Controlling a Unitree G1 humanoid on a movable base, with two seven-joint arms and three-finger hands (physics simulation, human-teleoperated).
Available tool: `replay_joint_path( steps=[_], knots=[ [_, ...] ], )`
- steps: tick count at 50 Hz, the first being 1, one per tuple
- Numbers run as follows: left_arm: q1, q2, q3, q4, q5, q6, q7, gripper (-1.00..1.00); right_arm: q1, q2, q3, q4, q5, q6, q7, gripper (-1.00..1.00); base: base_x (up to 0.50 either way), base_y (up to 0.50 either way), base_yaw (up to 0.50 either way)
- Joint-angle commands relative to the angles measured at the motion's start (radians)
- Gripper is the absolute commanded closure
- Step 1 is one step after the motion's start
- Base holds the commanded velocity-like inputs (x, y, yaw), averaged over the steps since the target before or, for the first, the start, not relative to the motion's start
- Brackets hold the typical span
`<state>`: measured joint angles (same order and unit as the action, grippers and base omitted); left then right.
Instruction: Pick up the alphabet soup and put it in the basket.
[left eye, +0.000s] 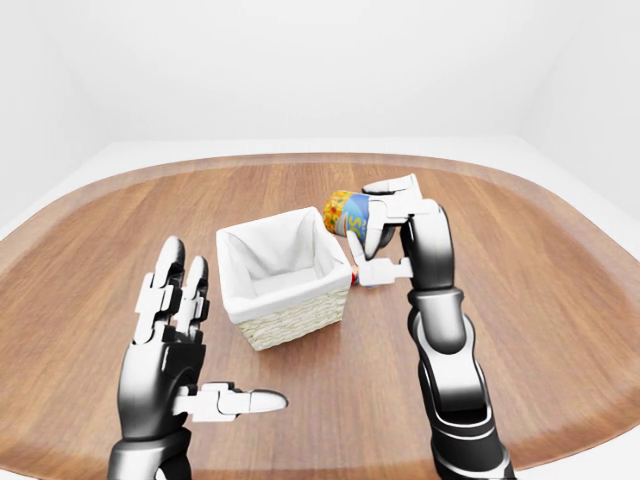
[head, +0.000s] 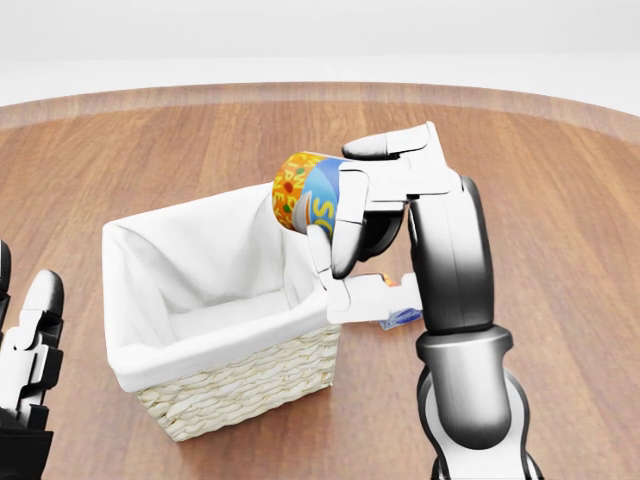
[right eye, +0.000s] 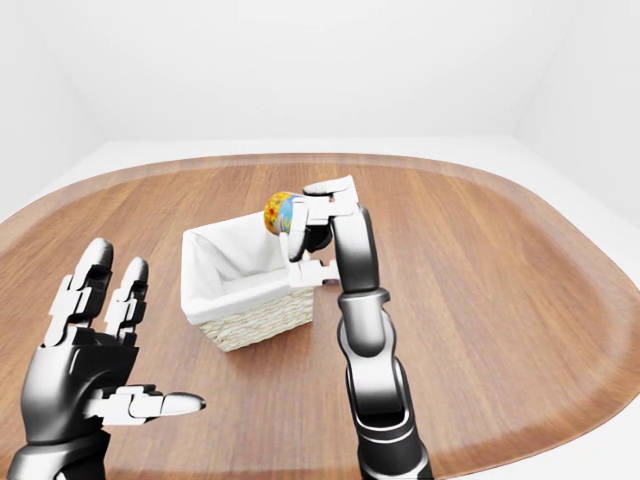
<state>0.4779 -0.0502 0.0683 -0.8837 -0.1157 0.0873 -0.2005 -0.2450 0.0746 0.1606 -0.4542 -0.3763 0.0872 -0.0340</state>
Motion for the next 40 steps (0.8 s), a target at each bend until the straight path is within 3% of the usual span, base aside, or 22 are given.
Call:
replay_joint_path(
  steps=[1,40],
  knots=[
    [0.003,-0.007,0.014,-0.012,-0.008,0.0,-0.012,-1.0,-0.053,0.049,0.05,0.081,-0.05,0.0,-0.028,1.0,0.0,0.0,0.0],
    [0.007,-0.029,0.048,-0.039,-0.023,0.0,-0.046,-1.0,-0.131,0.184,0.139,0.327,-0.192,0.0,-0.066,1.0,0.0,0.0,0.0]
  ],
)
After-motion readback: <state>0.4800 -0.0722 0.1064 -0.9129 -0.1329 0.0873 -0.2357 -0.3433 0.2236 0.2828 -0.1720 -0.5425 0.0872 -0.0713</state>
